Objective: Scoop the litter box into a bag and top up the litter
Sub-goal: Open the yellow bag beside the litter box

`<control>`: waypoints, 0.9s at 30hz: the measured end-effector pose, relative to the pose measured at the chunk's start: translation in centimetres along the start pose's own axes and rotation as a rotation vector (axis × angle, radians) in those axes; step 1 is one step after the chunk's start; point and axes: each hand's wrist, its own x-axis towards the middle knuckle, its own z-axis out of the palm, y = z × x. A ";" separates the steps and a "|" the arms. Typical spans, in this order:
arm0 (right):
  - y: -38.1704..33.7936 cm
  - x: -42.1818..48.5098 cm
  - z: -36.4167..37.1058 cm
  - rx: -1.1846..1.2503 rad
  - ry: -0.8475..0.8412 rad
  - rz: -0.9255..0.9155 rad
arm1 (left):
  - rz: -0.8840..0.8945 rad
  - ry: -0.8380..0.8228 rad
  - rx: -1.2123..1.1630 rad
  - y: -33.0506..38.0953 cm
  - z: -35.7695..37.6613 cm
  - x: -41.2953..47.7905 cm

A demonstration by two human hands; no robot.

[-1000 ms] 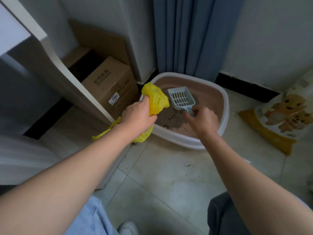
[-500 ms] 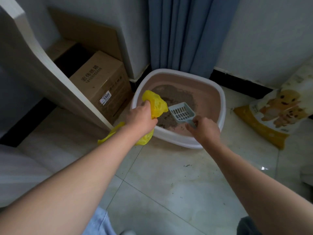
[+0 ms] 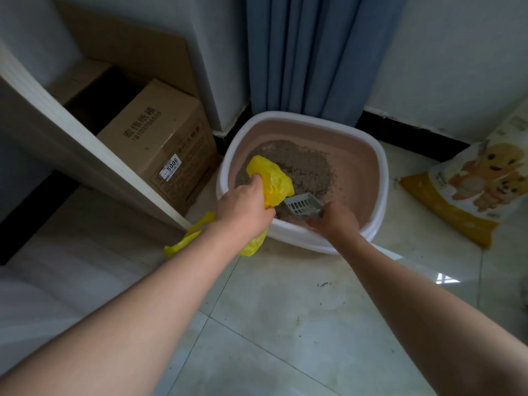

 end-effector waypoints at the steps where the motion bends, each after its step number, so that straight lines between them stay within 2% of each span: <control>1: -0.2 0.1 0.4 0.009 0.005 0.000 | 0.005 0.006 0.002 -0.1 0.0 0.0; 10: -1.5 -0.1 1.8 0.081 0.013 0.053 | 0.008 -0.018 0.043 -1.0 0.4 -1.0; 16: -1.5 -0.6 1.7 0.146 0.099 0.043 | -0.010 -0.018 0.009 -1.4 0.7 -0.7; 21: -1.2 -1.3 0.7 0.038 0.119 -0.037 | -0.041 -0.052 -0.027 -0.6 0.6 -0.2; 27: -0.1 -4.3 -3.2 -0.091 0.304 -0.282 | -0.098 -0.137 -0.259 2.4 0.7 1.7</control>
